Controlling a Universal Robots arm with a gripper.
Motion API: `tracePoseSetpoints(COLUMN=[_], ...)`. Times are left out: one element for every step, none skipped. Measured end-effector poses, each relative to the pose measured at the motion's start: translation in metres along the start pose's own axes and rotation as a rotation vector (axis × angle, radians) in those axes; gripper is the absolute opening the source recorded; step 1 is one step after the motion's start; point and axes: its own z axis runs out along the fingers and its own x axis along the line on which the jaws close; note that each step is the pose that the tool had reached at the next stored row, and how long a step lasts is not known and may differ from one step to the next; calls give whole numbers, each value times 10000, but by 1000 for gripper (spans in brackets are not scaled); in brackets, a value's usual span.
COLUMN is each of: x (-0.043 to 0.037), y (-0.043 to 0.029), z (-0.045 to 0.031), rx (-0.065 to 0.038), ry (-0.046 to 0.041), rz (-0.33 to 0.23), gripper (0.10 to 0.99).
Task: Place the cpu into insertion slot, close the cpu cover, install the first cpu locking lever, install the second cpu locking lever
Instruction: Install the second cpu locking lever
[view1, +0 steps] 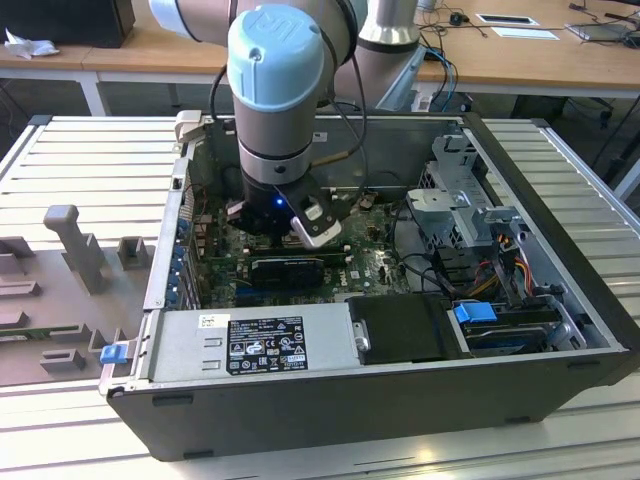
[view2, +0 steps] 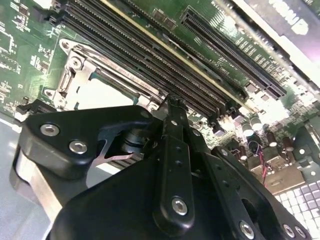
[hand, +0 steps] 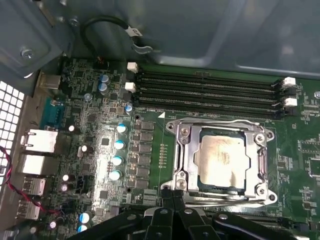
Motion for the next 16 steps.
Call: tracePoseSetpoints(x=[3,5,9,10,11,13,16,18,28,37,39,38,37,36,35,35], y=[-2,-5,-11,-16,-19,-21,-23,-24,-30,-31,-17,4,14,18,25,27], z=[6,12,23,37,42,45,53,61,86,94,43,-43,-86,-103,-129,-135], rx=[-42,-78,-124,-156,-171,-189,-234,-280,-360,-377,-400,-397,-397,-397,-397,-399], ry=[-5,-11,-22,-34,-39,-44,-57,-68,-83,-87,-91,-90,-90,-90,-89,-91], rz=[0,-1,-3,-5,-7,-10,-16,-18,-18,-20,-23,-21,-21,-21,-21,-21], gripper=[106,106,106,106,106,106,106,106,106,106,106,106,106,106,106,106])
